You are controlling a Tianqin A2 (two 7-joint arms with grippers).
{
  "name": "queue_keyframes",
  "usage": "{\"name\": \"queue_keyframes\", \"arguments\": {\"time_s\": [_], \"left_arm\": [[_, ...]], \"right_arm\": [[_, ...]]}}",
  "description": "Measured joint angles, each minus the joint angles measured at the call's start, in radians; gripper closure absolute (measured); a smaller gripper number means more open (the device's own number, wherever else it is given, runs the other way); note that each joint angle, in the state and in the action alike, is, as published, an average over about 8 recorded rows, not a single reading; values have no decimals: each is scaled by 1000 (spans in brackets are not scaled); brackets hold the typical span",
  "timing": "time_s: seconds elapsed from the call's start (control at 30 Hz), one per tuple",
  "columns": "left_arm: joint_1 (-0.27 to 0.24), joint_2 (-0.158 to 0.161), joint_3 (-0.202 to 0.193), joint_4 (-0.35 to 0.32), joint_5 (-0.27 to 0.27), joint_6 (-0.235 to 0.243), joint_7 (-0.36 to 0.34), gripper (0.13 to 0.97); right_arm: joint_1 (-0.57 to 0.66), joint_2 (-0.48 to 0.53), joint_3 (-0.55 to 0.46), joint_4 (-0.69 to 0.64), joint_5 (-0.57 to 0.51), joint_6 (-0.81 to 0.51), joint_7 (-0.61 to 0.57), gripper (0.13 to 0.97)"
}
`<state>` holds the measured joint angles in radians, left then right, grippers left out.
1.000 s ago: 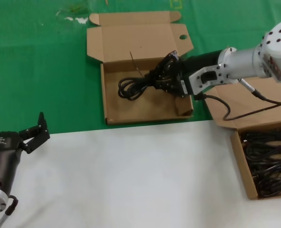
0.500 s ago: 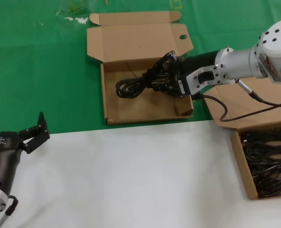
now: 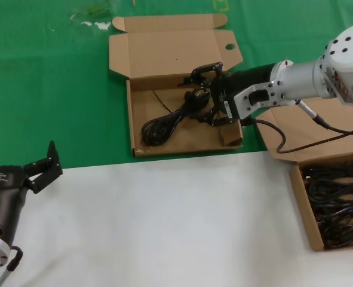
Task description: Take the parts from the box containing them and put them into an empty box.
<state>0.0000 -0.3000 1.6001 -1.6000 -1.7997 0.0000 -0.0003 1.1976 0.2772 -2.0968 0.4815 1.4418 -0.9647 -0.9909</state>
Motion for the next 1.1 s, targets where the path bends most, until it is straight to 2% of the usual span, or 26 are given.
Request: {"name": "queue_keyframes", "arguments": {"time_s": [0.23,0.27,0.53,0.83,1.1], "left_arm": [[0,0,0,0,0,0,0,132],[0,0,0,0,0,0,0,132],[0,0,0,0,0,0,0,132],[0,0,0,0,0,0,0,132],[0,0,0,0,0,0,0,132]], "right_arm": [[0,0,0,0,0,0,0,574],[0,0,0,0,0,0,0,574],[0,0,0,0,0,0,0,369],[0,0,0,0,0,0,0,224],[-26,0,11,25,8,21,21,155]]}}
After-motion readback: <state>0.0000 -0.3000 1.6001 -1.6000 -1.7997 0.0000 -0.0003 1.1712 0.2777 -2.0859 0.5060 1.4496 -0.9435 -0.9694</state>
